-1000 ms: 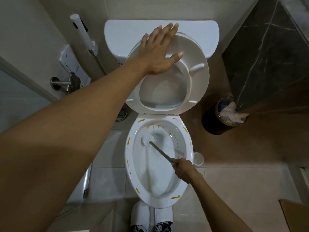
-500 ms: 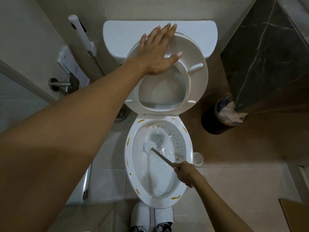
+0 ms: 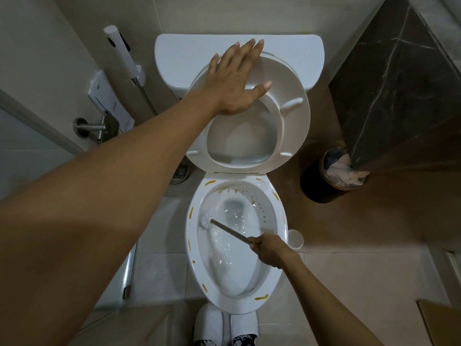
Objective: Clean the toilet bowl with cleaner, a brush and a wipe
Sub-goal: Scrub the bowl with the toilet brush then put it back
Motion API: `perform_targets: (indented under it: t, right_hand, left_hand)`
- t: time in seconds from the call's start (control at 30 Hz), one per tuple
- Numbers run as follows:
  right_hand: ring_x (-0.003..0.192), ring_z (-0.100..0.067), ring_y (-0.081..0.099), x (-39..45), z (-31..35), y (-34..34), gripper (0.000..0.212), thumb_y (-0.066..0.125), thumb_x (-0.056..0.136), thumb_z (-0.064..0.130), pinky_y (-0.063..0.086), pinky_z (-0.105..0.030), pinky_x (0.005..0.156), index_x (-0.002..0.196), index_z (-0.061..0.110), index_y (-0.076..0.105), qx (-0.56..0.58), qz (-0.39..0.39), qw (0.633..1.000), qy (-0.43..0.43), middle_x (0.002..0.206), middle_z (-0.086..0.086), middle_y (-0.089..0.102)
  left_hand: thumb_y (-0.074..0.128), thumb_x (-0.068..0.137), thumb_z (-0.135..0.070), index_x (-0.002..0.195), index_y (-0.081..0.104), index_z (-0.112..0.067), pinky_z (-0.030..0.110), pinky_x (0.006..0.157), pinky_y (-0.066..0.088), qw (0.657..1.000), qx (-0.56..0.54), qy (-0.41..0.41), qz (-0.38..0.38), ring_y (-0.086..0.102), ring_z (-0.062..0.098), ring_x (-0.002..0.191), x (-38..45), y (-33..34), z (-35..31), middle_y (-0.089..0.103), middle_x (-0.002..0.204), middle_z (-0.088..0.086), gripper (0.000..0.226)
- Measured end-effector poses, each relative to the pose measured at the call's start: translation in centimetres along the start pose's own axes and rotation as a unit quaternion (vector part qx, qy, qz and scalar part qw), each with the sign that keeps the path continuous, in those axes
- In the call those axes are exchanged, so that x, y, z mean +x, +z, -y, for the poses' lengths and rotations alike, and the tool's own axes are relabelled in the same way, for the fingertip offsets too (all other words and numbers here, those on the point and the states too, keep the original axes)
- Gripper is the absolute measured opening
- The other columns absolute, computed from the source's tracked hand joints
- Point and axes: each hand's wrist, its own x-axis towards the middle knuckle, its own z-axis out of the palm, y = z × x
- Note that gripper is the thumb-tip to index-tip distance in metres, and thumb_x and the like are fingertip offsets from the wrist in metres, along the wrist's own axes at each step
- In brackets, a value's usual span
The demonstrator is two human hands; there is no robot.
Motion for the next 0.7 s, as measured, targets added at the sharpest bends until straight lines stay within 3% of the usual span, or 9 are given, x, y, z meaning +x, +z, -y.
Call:
perform_targets:
  t: [0.1,0.23,0.33,0.43,0.53,0.7]
  right_hand:
    - [0.081,-0.021,0.061,1.2,-0.4,-0.5,0.038,0.040,0.100,0.036,0.047,-0.027,0.068,0.135,0.030,0.054,-0.003,-0.040,0.999,-0.006,0.102,-0.004,0.062]
    - [0.080,-0.022,0.058,2.0,-2.6,-0.6,0.035,0.043,0.100,0.033,0.046,-0.027,0.064,0.130,0.028,0.058,0.106,-0.104,0.988,0.041,0.094,-0.002,0.060]
    - [0.095,-0.029,0.063,1.5,-3.7,0.8,0.036,0.041,0.100,0.031,0.054,-0.037,0.081,0.132,0.024,0.056,0.092,-0.130,0.985,0.064,0.107,-0.008,0.066]
    - [0.098,-0.030,0.063,1.4,-2.6,2.0,0.037,0.042,0.099,0.034,0.055,-0.037,0.081,0.132,0.023,0.055,0.103,-0.119,0.986,0.054,0.112,-0.010,0.065]
    - [0.094,-0.026,0.062,1.7,-0.7,2.5,0.035,0.042,0.099,0.037,0.053,-0.035,0.082,0.128,0.026,0.058,0.078,-0.092,0.993,0.011,0.104,-0.007,0.065]
    - [0.103,-0.030,0.062,1.2,-2.5,2.0,0.036,0.039,0.101,0.033,0.049,-0.034,0.082,0.131,0.024,0.055,0.066,-0.156,0.984,0.050,0.111,-0.010,0.065]
  left_hand:
    - [0.030,0.096,-0.058,0.152,-0.005,-0.025,0.049,0.116,-0.003,1.000,0.001,-0.001,-0.002,-0.007,0.022,0.147,0.0,0.0,0.1,-0.005,0.160,-0.002,0.074]
    - [0.030,0.095,-0.058,0.152,-0.005,-0.024,0.049,0.116,-0.002,1.000,0.008,-0.001,-0.003,-0.006,0.022,0.147,0.1,0.1,0.1,-0.005,0.160,-0.001,0.074]
    - [0.030,0.095,-0.058,0.152,-0.005,-0.024,0.050,0.116,-0.002,1.000,0.012,0.002,-0.003,-0.006,0.023,0.147,0.1,0.1,0.2,-0.005,0.160,0.000,0.075]
    - [0.030,0.095,-0.058,0.152,-0.005,-0.024,0.050,0.116,-0.002,1.000,0.010,0.002,0.000,-0.006,0.023,0.147,0.2,0.1,0.2,-0.005,0.160,0.000,0.075]
    - [0.030,0.095,-0.058,0.152,-0.006,-0.024,0.049,0.116,-0.003,1.000,0.008,0.003,-0.002,-0.006,0.023,0.147,0.1,0.1,0.1,-0.005,0.160,-0.001,0.075]
    - [0.030,0.095,-0.059,0.152,-0.006,-0.026,0.049,0.116,-0.003,1.000,0.000,0.002,0.001,-0.007,0.022,0.147,0.1,0.0,0.2,-0.006,0.160,-0.003,0.075]
